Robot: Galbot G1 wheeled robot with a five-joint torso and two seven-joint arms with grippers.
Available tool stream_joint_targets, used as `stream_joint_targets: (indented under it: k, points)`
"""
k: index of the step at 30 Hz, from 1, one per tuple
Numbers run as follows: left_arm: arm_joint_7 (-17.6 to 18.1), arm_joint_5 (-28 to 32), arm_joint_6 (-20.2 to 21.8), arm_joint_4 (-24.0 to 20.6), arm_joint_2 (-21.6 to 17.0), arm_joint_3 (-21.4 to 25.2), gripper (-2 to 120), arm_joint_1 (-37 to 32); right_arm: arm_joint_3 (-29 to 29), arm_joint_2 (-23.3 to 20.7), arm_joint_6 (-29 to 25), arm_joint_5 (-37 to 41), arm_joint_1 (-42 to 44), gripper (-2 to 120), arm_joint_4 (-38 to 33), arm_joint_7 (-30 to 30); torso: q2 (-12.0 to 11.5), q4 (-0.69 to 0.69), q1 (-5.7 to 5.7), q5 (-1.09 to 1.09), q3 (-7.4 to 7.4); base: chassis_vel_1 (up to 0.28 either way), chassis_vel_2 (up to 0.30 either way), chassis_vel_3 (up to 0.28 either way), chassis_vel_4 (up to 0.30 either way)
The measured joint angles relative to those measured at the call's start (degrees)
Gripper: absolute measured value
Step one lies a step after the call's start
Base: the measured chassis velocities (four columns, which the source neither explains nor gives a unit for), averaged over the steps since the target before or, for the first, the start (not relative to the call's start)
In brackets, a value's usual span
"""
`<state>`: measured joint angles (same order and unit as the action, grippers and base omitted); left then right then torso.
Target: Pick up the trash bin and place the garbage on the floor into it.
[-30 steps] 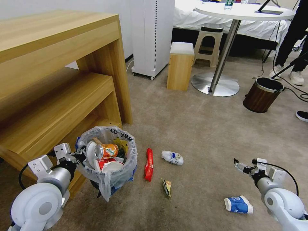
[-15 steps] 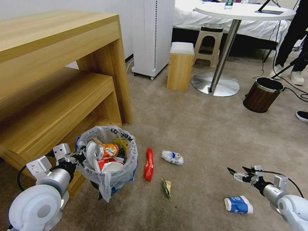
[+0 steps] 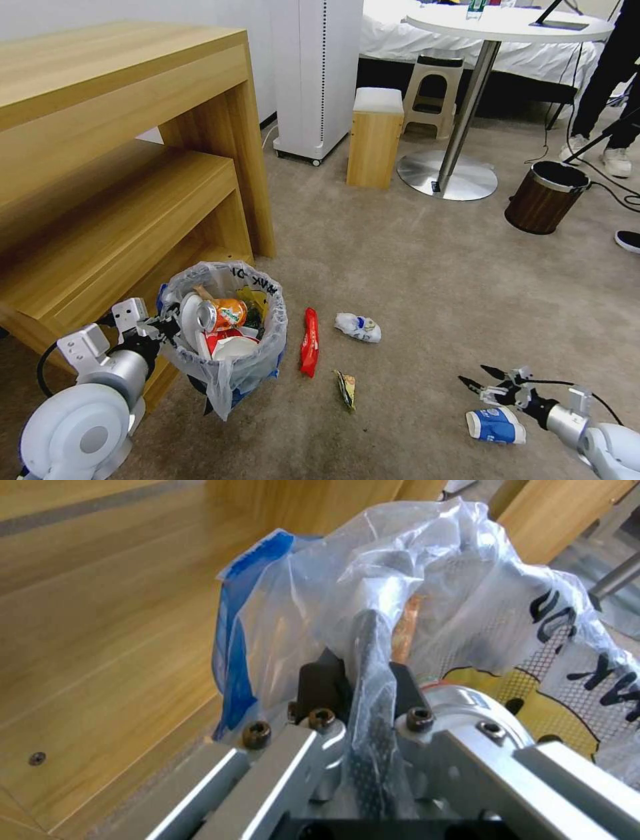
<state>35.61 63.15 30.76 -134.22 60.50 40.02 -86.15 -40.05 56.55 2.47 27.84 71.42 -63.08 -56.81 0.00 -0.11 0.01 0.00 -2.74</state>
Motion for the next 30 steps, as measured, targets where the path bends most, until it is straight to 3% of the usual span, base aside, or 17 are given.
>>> stream_joint_targets:
  k: [12, 15, 21, 28, 30]
  points:
    - [0.0, -0.3, 0.0, -0.1, 0.2, -0.1, 2, -0.1, -0.5, 0.1, 0.0, -2.3, 1.2, 100, 0.6, 3.4, 0.0, 0.00, 0.00, 0.00, 0.00, 0.000, 0.000, 0.000, 0.000]
    - [0.0, -1.1, 0.0, -0.2, 0.7, -0.9, 2, 0.0, -0.2, -0.3, 1.2, -2.4, 1.8, 100, 0.7, 10.9, 0.0, 0.00, 0.00, -0.01, 0.00, 0.000, 0.000, 0.000, 0.000]
    - [0.1, -1.3, 0.0, -0.5, 1.3, -1.0, 2, 0.0, 1.3, -0.8, 3.8, -2.5, 2.6, 100, 0.7, 17.7, 0.0, -0.01, 0.00, 0.00, 0.00, 0.000, 0.000, 0.000, 0.000]
    - [-0.2, -1.4, 0.0, -0.4, 1.5, -0.9, 2, -0.2, 2.2, -1.4, 5.9, -1.3, 4.7, 100, -2.8, 16.4, 0.0, 0.00, 0.00, 0.00, 0.00, 0.000, 0.000, 0.000, 0.000]
    - [-0.3, -1.4, 0.0, 0.0, 1.5, -1.1, 2, 0.0, 2.8, -1.9, 5.5, -1.7, 6.8, 100, -5.9, 12.8, 0.0, 0.00, 0.00, 0.01, 0.00, 0.000, 0.000, 0.000, 0.000]
